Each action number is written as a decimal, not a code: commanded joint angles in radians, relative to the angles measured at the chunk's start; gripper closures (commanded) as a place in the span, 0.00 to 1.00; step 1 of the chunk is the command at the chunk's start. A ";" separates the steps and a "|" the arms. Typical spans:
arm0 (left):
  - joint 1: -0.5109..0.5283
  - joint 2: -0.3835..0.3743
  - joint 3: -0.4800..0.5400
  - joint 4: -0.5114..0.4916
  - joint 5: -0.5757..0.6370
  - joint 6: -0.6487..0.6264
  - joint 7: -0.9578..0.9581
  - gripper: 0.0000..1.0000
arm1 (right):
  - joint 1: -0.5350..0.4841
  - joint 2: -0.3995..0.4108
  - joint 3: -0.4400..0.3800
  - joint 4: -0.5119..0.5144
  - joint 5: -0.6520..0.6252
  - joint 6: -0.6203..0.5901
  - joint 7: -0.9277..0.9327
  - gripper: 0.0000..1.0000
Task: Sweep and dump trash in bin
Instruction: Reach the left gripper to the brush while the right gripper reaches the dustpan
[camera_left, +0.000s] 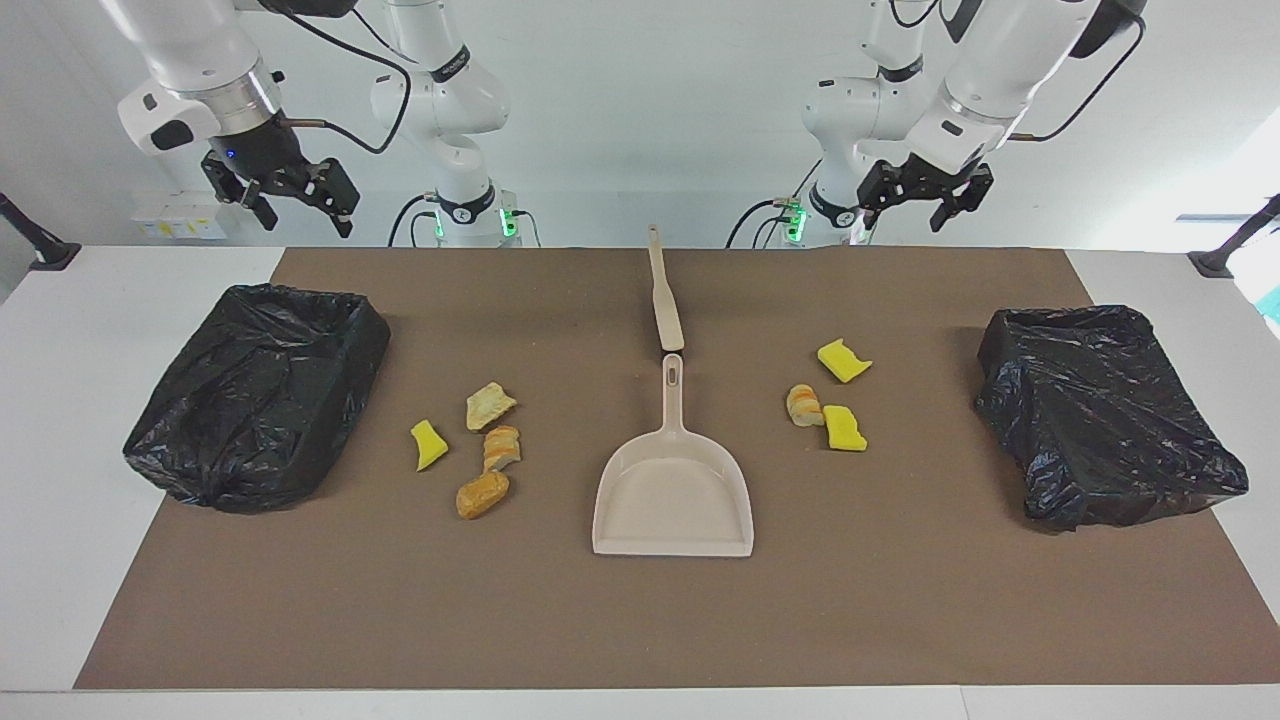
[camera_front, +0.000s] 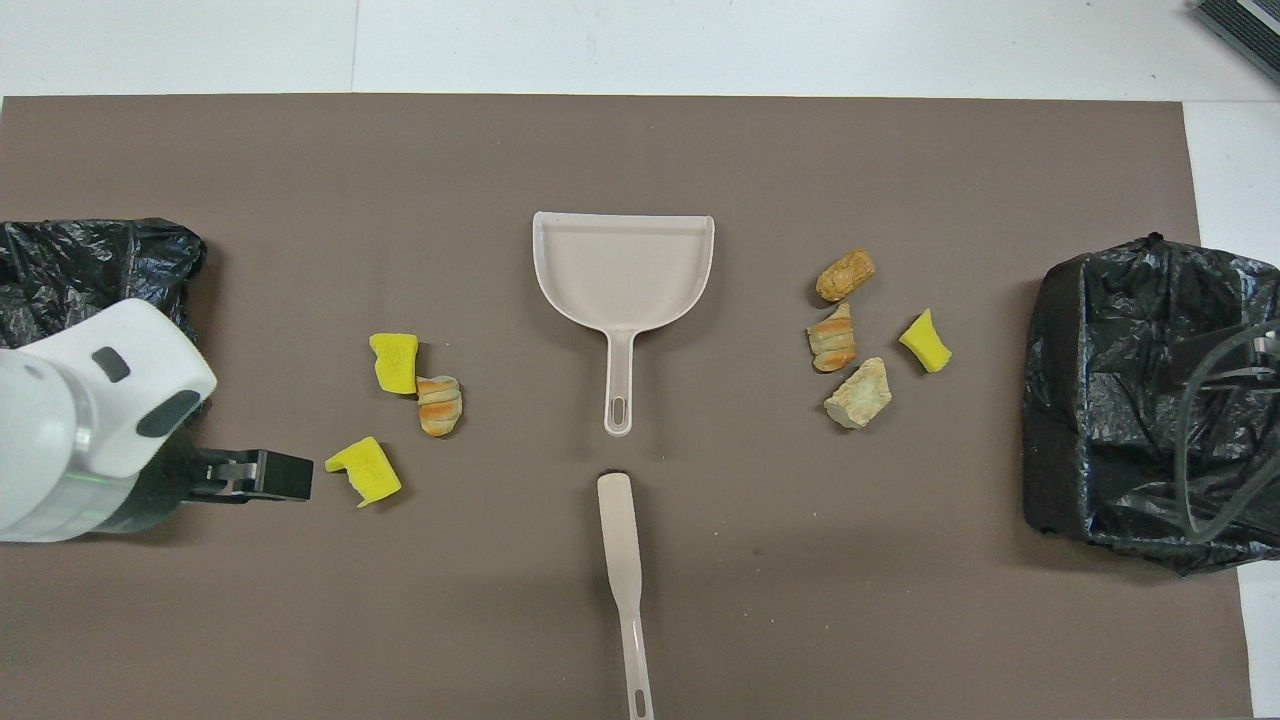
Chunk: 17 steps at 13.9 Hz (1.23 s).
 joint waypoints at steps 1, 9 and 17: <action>-0.114 -0.039 0.007 -0.119 -0.012 0.124 -0.064 0.00 | 0.018 0.015 0.011 -0.005 0.007 -0.024 0.014 0.00; -0.479 -0.014 0.007 -0.344 -0.012 0.432 -0.584 0.00 | 0.081 0.180 0.099 0.027 0.071 0.114 0.081 0.00; -0.710 0.196 0.006 -0.440 -0.012 0.732 -0.803 0.00 | 0.277 0.375 0.099 0.030 0.068 0.363 0.366 0.00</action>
